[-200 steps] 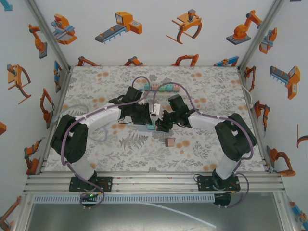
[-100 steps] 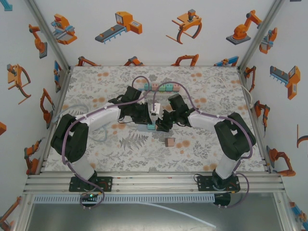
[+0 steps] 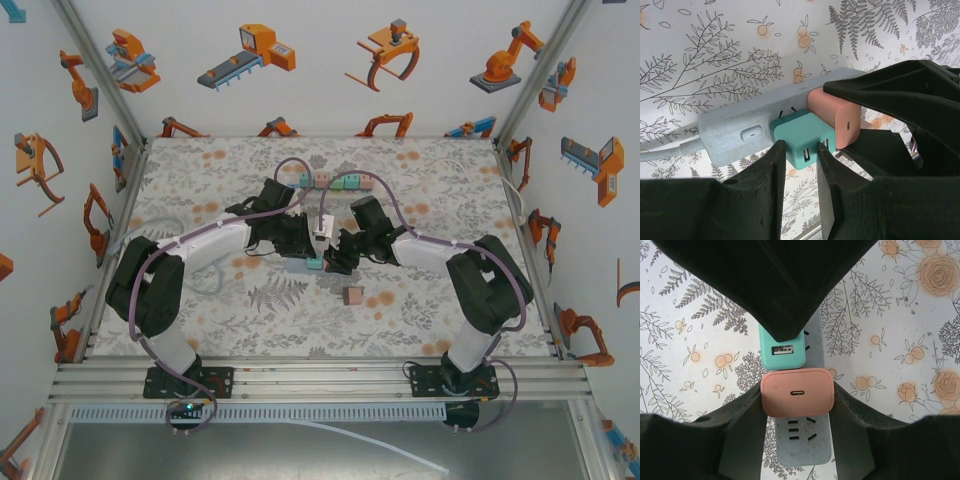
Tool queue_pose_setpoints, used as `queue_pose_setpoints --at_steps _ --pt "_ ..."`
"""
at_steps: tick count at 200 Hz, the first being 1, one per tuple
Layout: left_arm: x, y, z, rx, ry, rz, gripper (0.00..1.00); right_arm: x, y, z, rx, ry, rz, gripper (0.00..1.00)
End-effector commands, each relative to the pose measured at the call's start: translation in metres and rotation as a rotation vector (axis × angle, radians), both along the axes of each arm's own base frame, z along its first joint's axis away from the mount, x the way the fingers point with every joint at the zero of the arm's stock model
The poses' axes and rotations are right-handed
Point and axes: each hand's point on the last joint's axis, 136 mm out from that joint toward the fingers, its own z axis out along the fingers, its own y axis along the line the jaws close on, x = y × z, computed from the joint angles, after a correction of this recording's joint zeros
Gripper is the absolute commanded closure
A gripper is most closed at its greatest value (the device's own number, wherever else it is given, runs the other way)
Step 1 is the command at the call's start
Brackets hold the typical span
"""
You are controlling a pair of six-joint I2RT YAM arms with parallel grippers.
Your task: Pull the plug off the socket
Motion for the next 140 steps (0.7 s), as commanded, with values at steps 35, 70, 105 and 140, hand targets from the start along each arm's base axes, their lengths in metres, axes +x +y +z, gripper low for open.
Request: queue_pose_setpoints --at_steps 35,70,105,140 --pt "-0.059 0.094 -0.118 0.529 0.211 -0.033 0.69 -0.010 0.029 0.090 0.255 -0.147 0.144 0.88" --pt "-0.061 0.094 -0.120 0.536 0.210 -0.046 0.69 -0.016 0.031 0.104 0.288 -0.128 0.166 0.95" --pt "-0.060 0.090 -0.120 0.519 0.204 -0.057 0.69 0.004 0.030 0.111 0.306 -0.089 0.097 0.95" --pt "-0.061 0.081 -0.119 0.498 0.201 -0.080 0.70 0.014 0.029 0.097 0.265 -0.039 0.053 0.95"
